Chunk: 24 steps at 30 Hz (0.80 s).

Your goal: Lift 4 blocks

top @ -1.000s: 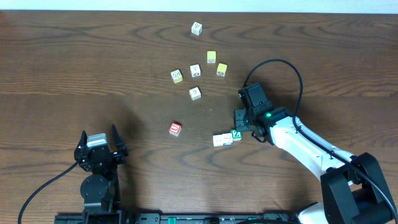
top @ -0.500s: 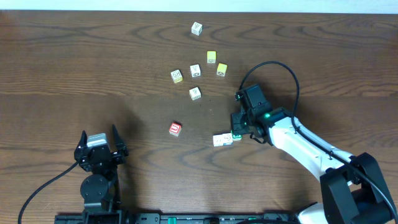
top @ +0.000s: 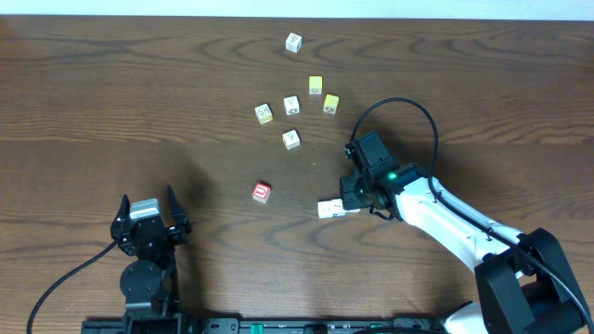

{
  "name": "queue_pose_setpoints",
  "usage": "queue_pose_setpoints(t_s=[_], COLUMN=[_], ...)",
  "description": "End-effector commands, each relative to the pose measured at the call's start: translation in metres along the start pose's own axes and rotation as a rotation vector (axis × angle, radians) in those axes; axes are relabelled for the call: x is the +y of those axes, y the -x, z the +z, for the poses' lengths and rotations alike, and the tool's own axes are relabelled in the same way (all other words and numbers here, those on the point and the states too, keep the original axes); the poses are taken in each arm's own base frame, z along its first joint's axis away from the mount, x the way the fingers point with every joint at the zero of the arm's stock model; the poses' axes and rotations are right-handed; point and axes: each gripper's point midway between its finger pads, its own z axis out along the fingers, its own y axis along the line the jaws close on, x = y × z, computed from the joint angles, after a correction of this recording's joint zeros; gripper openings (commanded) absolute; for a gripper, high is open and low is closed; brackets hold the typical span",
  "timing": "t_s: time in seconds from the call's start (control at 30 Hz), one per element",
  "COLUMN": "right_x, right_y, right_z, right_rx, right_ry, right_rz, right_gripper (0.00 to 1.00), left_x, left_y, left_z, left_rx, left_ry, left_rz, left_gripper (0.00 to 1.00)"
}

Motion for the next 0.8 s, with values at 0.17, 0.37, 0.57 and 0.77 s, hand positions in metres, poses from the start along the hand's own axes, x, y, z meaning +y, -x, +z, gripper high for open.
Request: queue_pose_setpoints(t_s=[0.17, 0.37, 0.57, 0.77], right_x=[-0.003, -0.004, -0.029, -0.043], right_y=[-0.002, 0.011, 0.015, 0.003], right_z=[0.001, 0.001, -0.001, -0.002], right_rx=[0.001, -0.054, -0.063, -0.005], right_ry=[-0.023, -0.031, -0.096, -0.128], right_rz=[0.013, 0.004, 0.094, 0.124], right_gripper=[0.01, 0.01, 0.01, 0.01], left_x=[0.001, 0.001, 0.001, 0.001], left_y=[-0.018, -0.018, -0.018, -0.018], left_z=[0.001, 0.001, 0.001, 0.001], left_rx=[0.052, 0.052, 0.052, 0.052], left_ry=[0.007, 0.007, 0.007, 0.007], left_rz=[0.025, 0.025, 0.025, 0.025], left_gripper=[0.76, 0.76, 0.76, 0.76])
